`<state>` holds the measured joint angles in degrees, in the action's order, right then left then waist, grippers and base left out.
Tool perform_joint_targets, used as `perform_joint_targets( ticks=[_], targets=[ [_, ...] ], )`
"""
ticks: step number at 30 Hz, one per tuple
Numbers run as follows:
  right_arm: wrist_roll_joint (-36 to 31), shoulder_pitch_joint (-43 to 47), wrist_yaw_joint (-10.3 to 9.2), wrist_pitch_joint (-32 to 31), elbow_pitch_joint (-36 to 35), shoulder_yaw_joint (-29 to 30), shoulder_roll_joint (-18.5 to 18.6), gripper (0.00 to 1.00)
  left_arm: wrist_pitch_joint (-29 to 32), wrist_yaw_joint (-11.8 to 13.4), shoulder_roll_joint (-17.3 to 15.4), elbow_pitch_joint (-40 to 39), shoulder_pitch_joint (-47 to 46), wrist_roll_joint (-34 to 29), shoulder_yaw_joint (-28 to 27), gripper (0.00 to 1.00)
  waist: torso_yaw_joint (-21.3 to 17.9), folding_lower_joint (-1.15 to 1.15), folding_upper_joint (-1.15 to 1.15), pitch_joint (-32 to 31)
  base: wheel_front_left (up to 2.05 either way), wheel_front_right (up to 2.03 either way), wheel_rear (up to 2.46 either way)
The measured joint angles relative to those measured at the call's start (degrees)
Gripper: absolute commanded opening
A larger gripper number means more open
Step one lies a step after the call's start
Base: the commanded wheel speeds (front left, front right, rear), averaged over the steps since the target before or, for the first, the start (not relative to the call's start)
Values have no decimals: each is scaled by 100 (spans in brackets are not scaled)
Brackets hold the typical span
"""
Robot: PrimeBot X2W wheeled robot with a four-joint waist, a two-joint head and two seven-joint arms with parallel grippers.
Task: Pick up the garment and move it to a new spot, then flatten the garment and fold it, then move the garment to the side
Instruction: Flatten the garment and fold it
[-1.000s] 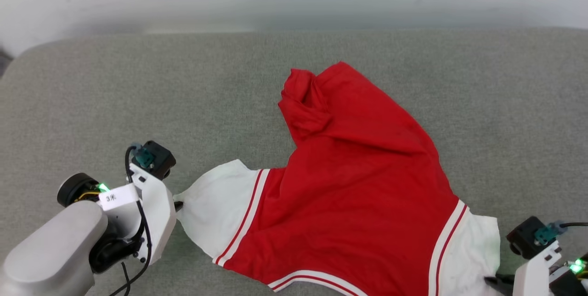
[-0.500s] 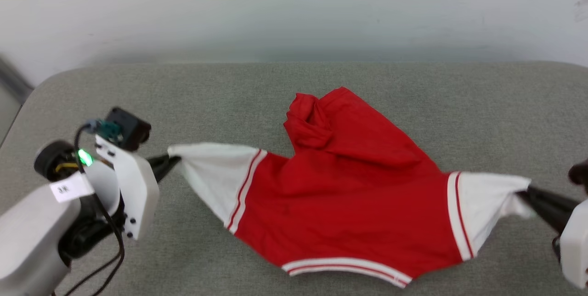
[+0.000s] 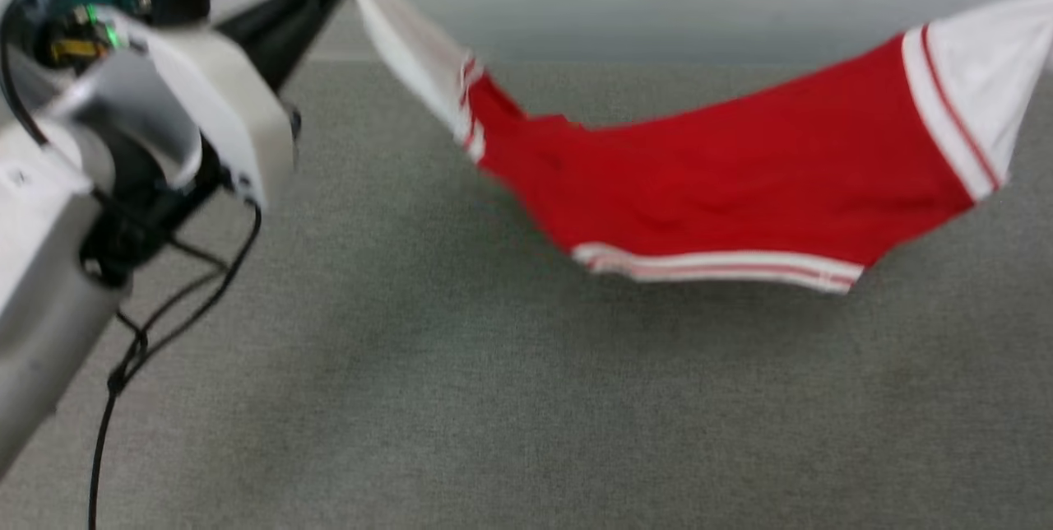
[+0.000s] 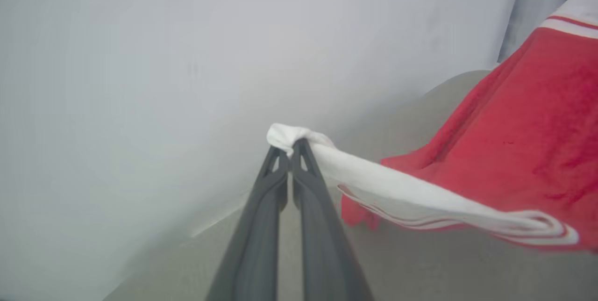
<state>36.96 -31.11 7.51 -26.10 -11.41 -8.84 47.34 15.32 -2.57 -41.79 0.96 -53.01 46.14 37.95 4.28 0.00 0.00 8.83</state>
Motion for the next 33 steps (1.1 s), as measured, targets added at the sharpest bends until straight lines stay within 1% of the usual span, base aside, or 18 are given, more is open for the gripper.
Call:
perform_joint_targets(
  ticks=[2,5,6,9,15,16,18,22,25,30,33],
  targets=[
    [-31,-593,0,-116,158,-116,-93,0,-99,-23,158,227,-463,-180,-55,0,28,0,0,172,0,0,0],
    [-207,-1587,0,-254,465,-469,-218,0,-248,-58,388,644,-1151,-387,-142,0,57,0,0,467,0,0,0],
    [-278,-1941,0,-300,612,-593,-265,0,-269,-98,465,824,-1395,-447,-155,0,64,1,0,573,0,0,0],
    [-556,-2985,0,-293,1113,-896,-423,0,-404,-114,661,1240,-2060,-592,-243,0,82,2,0,887,0,0,0],
    [-1187,-4856,0,90,2337,-1518,-845,0,-755,-193,821,2083,-3345,-866,-477,0,105,2,0,1481,0,0,0],
    [-1471,-5599,0,369,2926,-1767,-1009,0,-914,-242,912,2473,-3901,-958,-521,0,112,2,0,1735,0,0,0],
    [-1597,-6051,0,610,3289,-1818,-1155,0,-1040,-270,993,2711,-4218,-992,-537,0,125,2,0,1880,0,0,0],
    [-1833,-6745,0,1000,3960,-1900,-1459,0,-1276,-328,1073,3197,-4709,-1006,-622,0,166,2,0,2081,0,0,0],
    [-1903,-7018,0,1214,4407,-2009,-1642,0,-1430,-378,1129,3519,-4855,-993,-615,0,185,2,0,2152,0,0,0],
    [-1860,-7046,0,1567,4933,-2331,-1801,0,-1700,-433,1157,3961,-4788,-904,-505,0,187,2,0,2185,0,0,0],
    [-1763,-6831,0,1783,5203,-2514,-1846,0,-1882,-449,1157,4172,-4478,-805,-430,0,166,1,0,2156,0,0,0]
  ],
)
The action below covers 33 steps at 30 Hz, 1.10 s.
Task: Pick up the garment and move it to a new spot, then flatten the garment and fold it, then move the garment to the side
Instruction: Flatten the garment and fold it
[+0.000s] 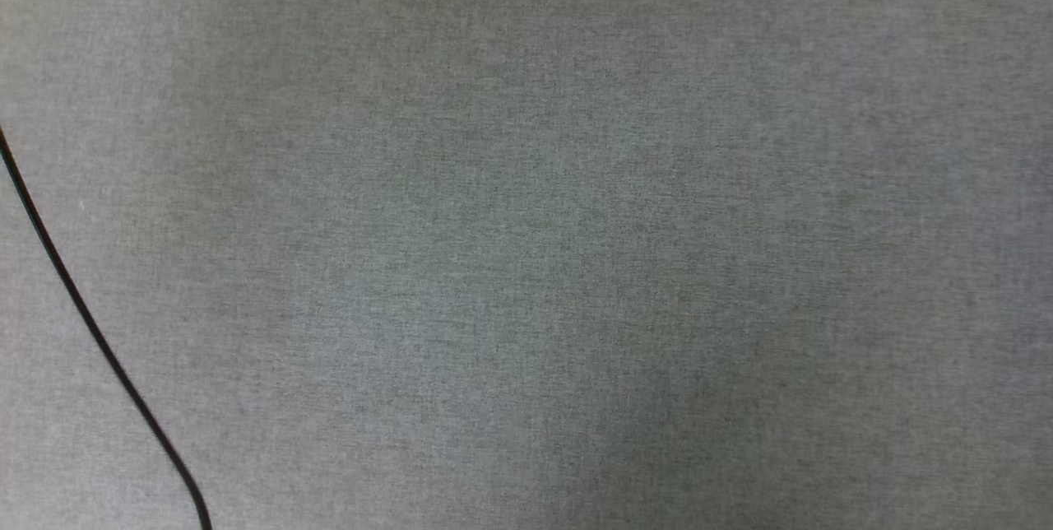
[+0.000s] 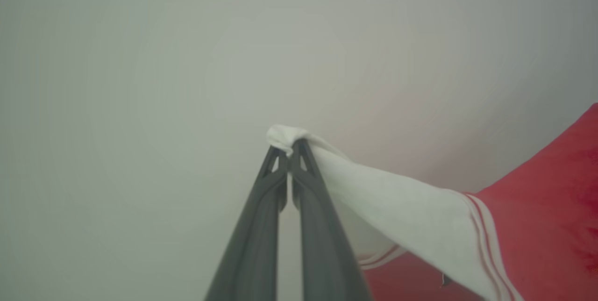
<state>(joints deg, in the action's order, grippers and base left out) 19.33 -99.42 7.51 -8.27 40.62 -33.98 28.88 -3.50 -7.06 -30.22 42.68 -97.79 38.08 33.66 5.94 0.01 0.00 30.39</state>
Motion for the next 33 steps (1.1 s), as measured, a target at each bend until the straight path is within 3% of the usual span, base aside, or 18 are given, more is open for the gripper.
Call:
perform_joint_targets(
  ticks=[9,15,22,33],
  targets=[
    [661,1422,0,670,445,-720,-186,0,-776,-33,-37,44,1716,302,367,0,-108,-1,0,-379,0,0,0],
    [1359,2754,0,983,385,-1210,-155,0,-1083,90,-30,-348,3276,686,198,0,-149,-2,0,-862,0,0,0],
    [1971,4185,0,1184,-80,-1791,292,0,-1134,533,-242,-1291,5278,912,49,0,-186,-3,0,-1528,0,0,0],
    [2669,6228,0,1038,-1032,-2026,1125,0,-1017,1378,-998,-2775,8034,1411,14,0,-273,-4,0,-2551,0,0,0]
  ],
)
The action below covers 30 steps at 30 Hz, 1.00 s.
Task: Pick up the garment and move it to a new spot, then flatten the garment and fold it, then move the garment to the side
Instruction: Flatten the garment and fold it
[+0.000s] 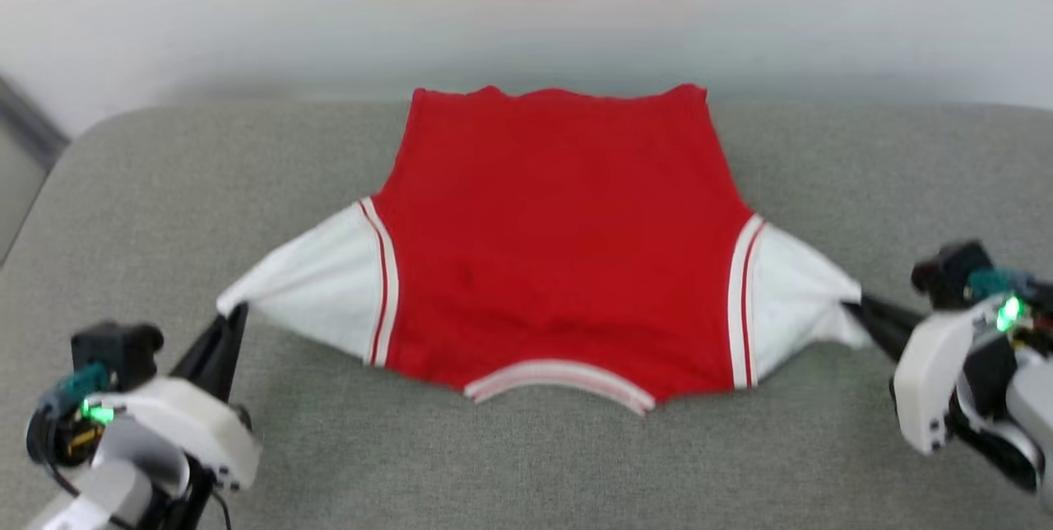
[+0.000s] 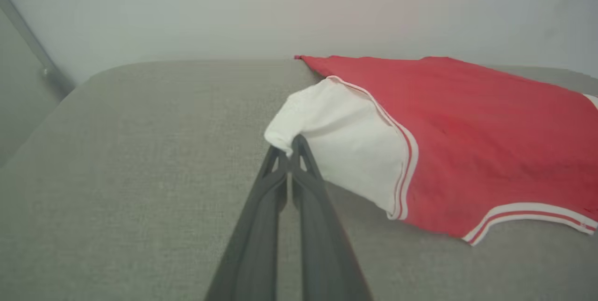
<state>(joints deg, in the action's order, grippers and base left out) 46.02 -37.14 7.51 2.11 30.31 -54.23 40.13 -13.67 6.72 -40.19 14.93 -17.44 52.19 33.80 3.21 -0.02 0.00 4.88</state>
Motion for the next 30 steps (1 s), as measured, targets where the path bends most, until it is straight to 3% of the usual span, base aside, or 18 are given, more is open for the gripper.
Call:
perform_joint_targets(
  ticks=[9,20,21,22,23,25,30],
  targets=[
    [408,1691,0,-578,-972,421,703,0,177,633,-458,-936,1435,226,53,0,43,0,0,-603,0,0,0],
    [408,3221,0,-1537,-1685,1272,990,0,270,905,-537,-1392,2116,341,242,0,221,1,0,-645,0,0,0],
    [368,3245,0,-1599,-1736,1384,981,16,292,904,-520,-1396,2116,323,268,0,225,2,0,-634,0,0,0],
    [314,3248,0,-1657,-1771,1507,965,47,297,902,-493,-1397,2113,296,293,0,229,2,0,-623,0,0,0],
    [247,3248,0,-1715,-1825,1617,943,100,302,899,-469,-1400,2101,285,313,0,232,2,0,-613,0,0,0],
    [58,3246,-1,-2026,-2105,1785,904,100,344,890,-419,-1394,2006,211,375,0,250,2,0,-581,0,0,0],
    [-294,2791,0,-2135,-2555,2564,887,100,332,855,-268,-1400,1793,87,444,0,297,3,0,-431,0,0,0]
  ],
)
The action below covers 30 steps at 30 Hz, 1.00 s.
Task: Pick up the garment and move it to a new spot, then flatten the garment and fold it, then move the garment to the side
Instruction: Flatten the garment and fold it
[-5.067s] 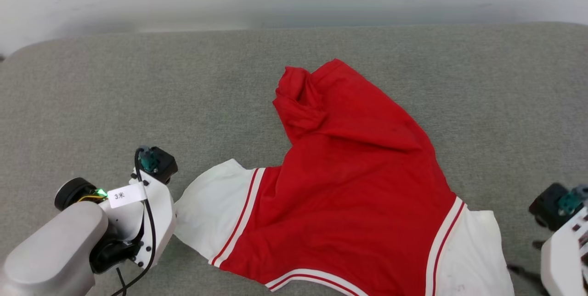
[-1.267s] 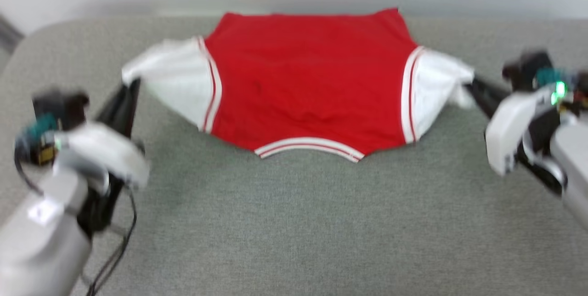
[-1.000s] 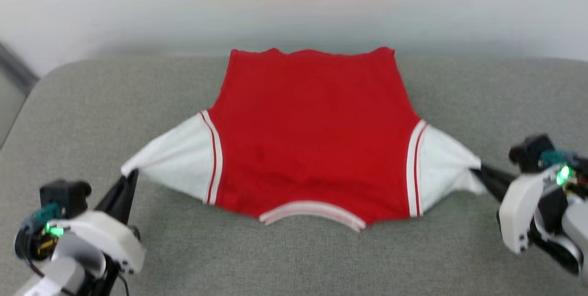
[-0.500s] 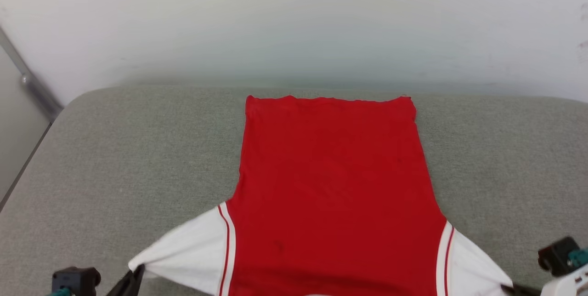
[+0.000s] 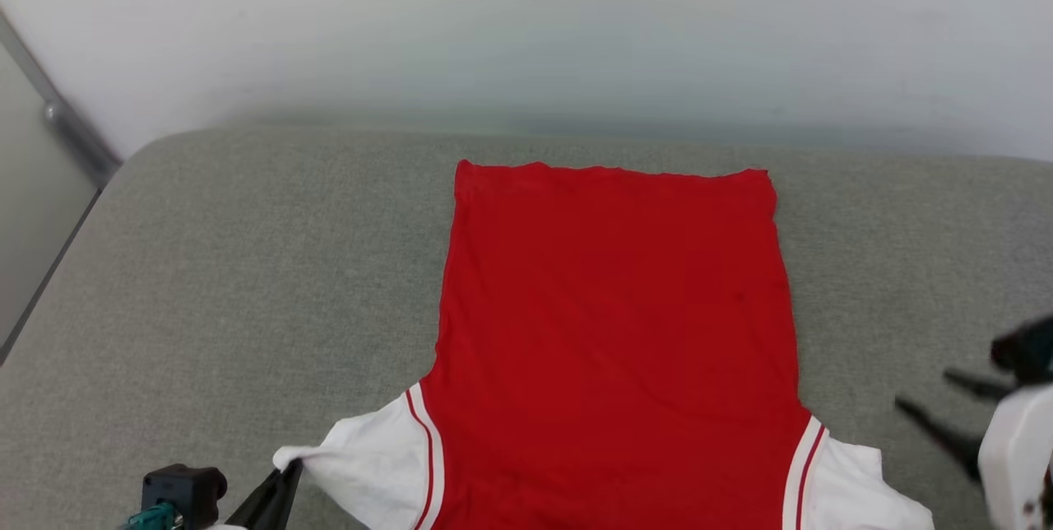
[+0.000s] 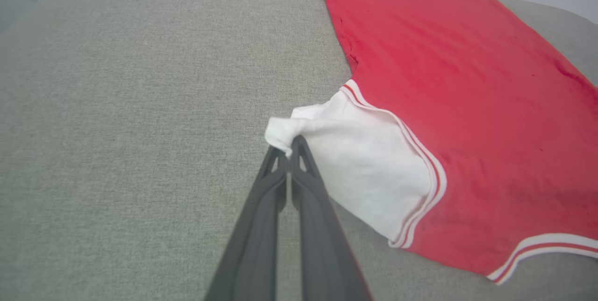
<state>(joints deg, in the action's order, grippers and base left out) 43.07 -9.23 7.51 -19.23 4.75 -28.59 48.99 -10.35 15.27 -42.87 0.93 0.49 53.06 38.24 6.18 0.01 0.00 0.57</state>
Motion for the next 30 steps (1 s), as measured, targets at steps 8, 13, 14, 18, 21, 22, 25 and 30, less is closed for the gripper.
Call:
perform_joint_targets(
  ticks=[8,13,14,18,21,22,25,30],
  targets=[
    [-272,-1702,-1,-918,-601,1021,144,100,-86,-62,187,-130,-531,-330,75,0,210,0,0,550,0,0,0],
    [-269,-3158,0,-2330,-401,934,125,100,-163,-73,341,-244,-972,-566,71,0,400,0,0,1123,0,0,0],
    [-271,-3443,0,-2671,-294,845,107,100,-186,-81,385,-261,-1046,-606,75,0,442,1,0,1246,0,0,0],
    [-296,-4434,0,-4014,194,453,-55,100,-229,-115,519,-315,-1343,-790,107,0,628,1,0,1737,0,0,0],
    [-467,-5050,0,-4598,597,309,-207,100,-243,-169,626,-366,-1613,-926,191,0,793,1,0,2076,0,0,0],
    [-509,-5194,0,-4704,737,307,-294,100,-244,-176,665,-377,-1688,-966,199,0,853,1,0,2179,0,0,0],
    [-709,-5524,0,-4914,1110,245,-505,100,-253,-214,764,-426,-1857,-1065,236,0,1028,1,0,2476,0,0,0],
    [-995,-5758,-1,-4930,1610,155,-721,100,-297,-212,840,-488,-1975,-1165,246,0,1268,1,0,2911,0,0,0]
  ],
)
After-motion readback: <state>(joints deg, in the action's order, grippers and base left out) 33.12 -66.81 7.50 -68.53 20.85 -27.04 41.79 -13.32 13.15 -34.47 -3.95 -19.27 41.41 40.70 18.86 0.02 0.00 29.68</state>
